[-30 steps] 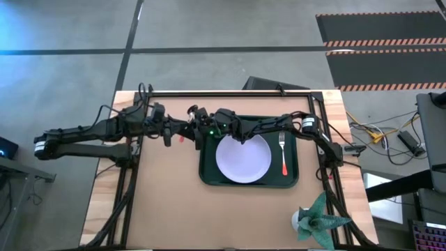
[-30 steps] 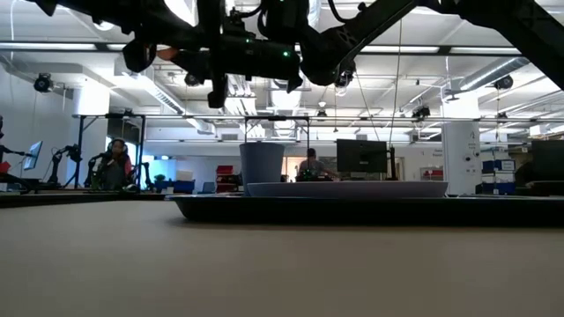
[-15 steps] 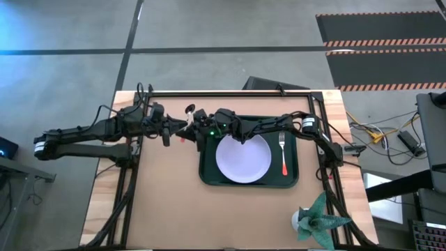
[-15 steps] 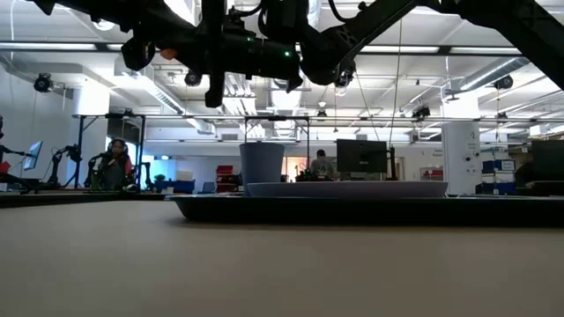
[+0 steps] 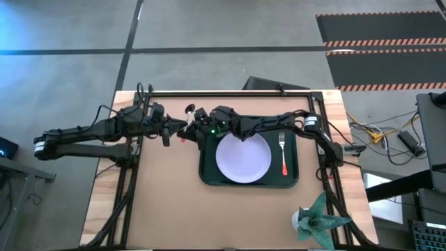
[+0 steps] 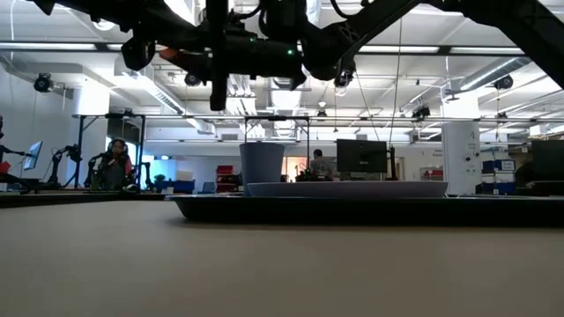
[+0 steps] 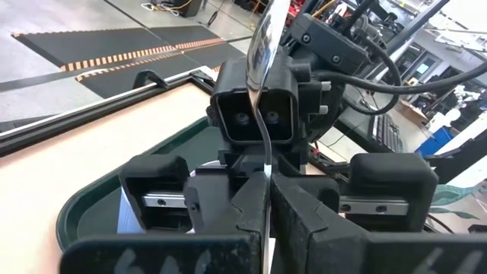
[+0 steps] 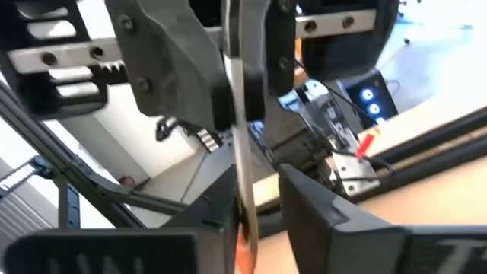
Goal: Pick and place plate/cup/fork/spoon on tray
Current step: Put the orange spoon on the black tray to the middle of the violet plate and orange fork
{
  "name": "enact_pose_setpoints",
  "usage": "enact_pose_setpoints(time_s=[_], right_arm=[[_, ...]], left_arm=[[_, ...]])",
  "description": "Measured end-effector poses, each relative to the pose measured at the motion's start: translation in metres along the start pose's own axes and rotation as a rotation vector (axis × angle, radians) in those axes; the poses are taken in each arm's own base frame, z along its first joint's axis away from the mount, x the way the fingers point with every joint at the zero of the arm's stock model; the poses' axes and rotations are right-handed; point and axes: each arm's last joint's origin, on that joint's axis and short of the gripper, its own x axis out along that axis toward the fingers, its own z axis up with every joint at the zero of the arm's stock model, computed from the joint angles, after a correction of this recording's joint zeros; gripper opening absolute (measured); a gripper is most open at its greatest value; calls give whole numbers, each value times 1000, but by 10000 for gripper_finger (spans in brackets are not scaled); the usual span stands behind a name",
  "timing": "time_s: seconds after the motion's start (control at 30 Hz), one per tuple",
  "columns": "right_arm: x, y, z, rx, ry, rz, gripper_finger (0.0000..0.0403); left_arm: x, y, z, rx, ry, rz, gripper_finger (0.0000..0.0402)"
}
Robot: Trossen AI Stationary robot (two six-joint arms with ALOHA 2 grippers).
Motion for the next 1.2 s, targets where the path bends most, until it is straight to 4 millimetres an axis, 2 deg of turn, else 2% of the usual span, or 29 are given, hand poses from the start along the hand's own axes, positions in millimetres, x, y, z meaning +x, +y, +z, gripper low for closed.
enact_pose_setpoints(time_s=[0.1, 0.2, 0.3, 0.4, 0.57, 1.2], right_arm=[[-1, 2, 2, -20, 31, 7, 107], [-6, 6, 12, -49, 33, 26, 120], [-13, 11, 27, -70, 51, 15, 122], [-19, 15, 33, -83, 102, -23, 118], [-21, 19, 30, -88, 167, -46, 108], [-20, 19, 30, -134, 142, -73, 73]], left_arm=[[0, 0, 0, 0, 1, 1, 0], [0, 0, 0, 0, 1, 1, 0], [0, 0, 0, 0, 0, 0, 0], [0, 0, 0, 0, -1, 1, 0], [0, 0, 0, 0, -1, 1, 0], [0, -1, 1, -3, -12, -5, 0]])
